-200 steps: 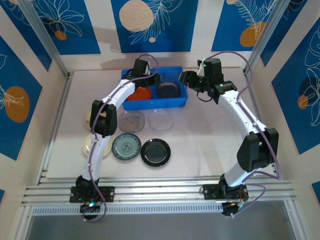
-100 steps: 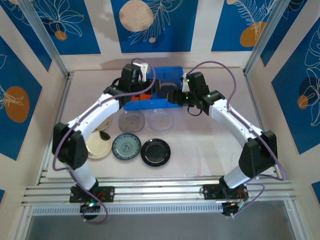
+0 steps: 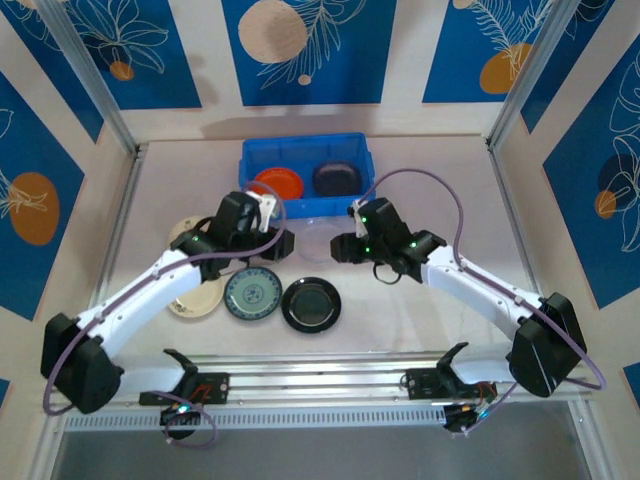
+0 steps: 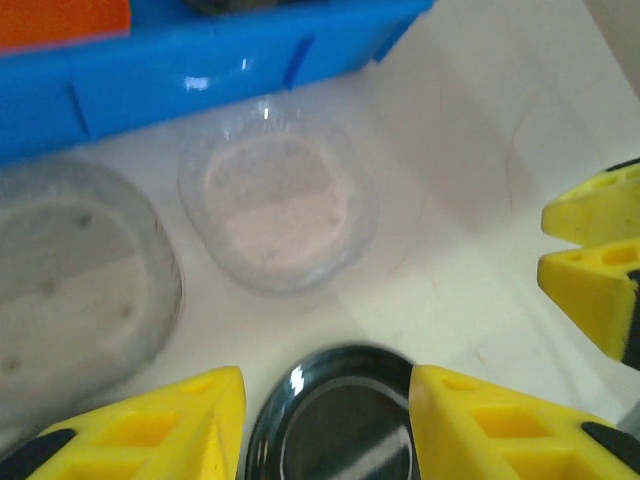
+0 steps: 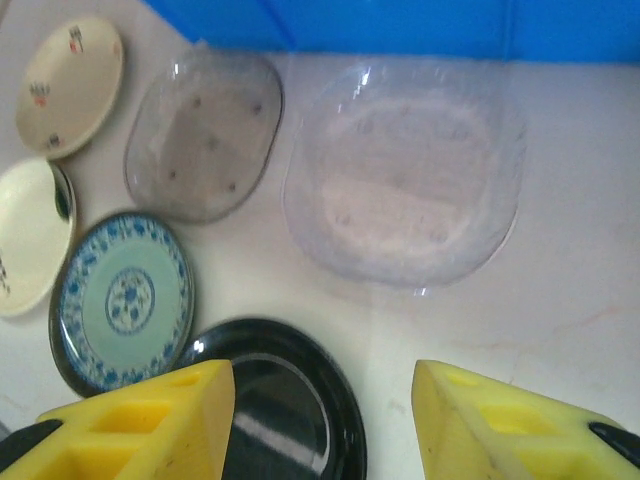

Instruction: Place the plates into the plastic bin on the countertop

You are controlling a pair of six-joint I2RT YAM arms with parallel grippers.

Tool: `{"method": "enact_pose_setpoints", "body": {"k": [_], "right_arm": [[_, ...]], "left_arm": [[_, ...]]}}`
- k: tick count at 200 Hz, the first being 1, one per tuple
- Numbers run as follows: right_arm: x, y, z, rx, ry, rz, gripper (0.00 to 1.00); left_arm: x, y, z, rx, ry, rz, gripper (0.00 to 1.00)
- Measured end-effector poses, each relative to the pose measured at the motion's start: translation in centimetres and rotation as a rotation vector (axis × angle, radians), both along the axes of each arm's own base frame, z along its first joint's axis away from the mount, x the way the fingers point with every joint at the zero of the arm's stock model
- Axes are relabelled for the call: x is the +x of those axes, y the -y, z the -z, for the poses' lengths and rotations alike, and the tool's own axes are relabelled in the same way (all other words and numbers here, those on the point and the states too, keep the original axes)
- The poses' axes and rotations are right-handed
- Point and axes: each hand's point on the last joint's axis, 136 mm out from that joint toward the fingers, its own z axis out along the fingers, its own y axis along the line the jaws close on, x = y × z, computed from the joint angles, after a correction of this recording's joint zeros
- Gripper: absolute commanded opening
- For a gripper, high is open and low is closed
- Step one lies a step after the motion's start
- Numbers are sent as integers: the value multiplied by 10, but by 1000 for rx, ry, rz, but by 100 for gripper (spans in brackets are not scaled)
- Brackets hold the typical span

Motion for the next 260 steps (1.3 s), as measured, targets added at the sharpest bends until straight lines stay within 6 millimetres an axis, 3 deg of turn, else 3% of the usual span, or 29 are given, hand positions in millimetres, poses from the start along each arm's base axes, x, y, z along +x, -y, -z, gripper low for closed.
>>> {"method": "enact_pose_setpoints", "body": {"k": [36,72,119,223,260], "right_arm": [[-24,9,34,-28,-84,23,46],[-51,16,69,-49,-192,48,39],[-61,12,81,-33,-255,57,31],[-81,-6,126,-30,-469,0,34],[-86,-9,131,-19,-507,-15,33]], "left_arm": [[-37,-13,23,29,-56,17,46],[-49,-24,43,50,-89,-6,44],[-63,-34,76,49,-158,-50,44],[-64,-34,89,0,-168,-92,43],[-60,-31,85,-22,-149,-94,43]]}}
